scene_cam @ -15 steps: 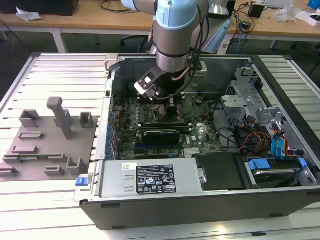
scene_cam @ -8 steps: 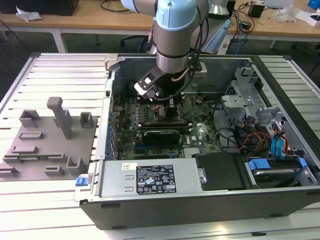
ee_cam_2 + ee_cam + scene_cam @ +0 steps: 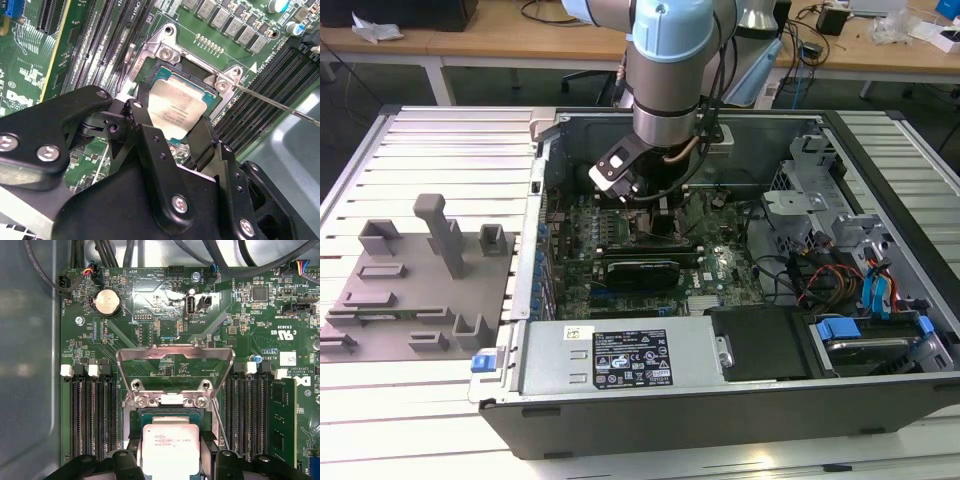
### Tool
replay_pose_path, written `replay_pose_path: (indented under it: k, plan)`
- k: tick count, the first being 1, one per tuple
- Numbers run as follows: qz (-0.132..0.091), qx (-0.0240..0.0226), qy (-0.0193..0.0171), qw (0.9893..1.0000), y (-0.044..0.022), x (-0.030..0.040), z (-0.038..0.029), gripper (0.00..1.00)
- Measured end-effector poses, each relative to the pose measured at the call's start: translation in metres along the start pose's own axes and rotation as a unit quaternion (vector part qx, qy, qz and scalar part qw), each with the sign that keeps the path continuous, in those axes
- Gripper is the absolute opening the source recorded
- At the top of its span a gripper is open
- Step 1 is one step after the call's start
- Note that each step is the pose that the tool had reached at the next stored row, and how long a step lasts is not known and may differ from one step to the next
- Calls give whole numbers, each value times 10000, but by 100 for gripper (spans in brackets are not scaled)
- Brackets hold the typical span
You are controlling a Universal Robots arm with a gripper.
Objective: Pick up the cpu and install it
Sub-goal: 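Place the cpu into insertion slot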
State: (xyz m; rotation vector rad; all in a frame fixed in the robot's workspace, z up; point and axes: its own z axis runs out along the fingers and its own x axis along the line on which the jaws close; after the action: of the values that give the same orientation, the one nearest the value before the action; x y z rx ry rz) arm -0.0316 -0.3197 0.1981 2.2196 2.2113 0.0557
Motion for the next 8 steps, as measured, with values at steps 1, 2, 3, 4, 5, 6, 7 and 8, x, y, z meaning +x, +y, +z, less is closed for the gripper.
replay_pose_path:
  k: [1, 2, 3, 4, 5, 6, 7, 8]
  plan:
    - [-1, 0, 0, 10000, 2, 0, 0, 55]
    - [-1, 0, 1, 10000, 9, 0, 1, 55]
    - [0, 1, 1, 10000, 13, 0, 1, 55]
    - [0, 0, 1, 10000, 15, 0, 1, 55]
    - [1, 0, 0, 10000, 15, 0, 1, 55]
    - [0, 0, 1, 10000, 16, -1, 1, 55]
    - [0, 0, 1, 10000, 16, -1, 1, 55]
    - [0, 0, 0, 10000, 16, -2, 1, 55]
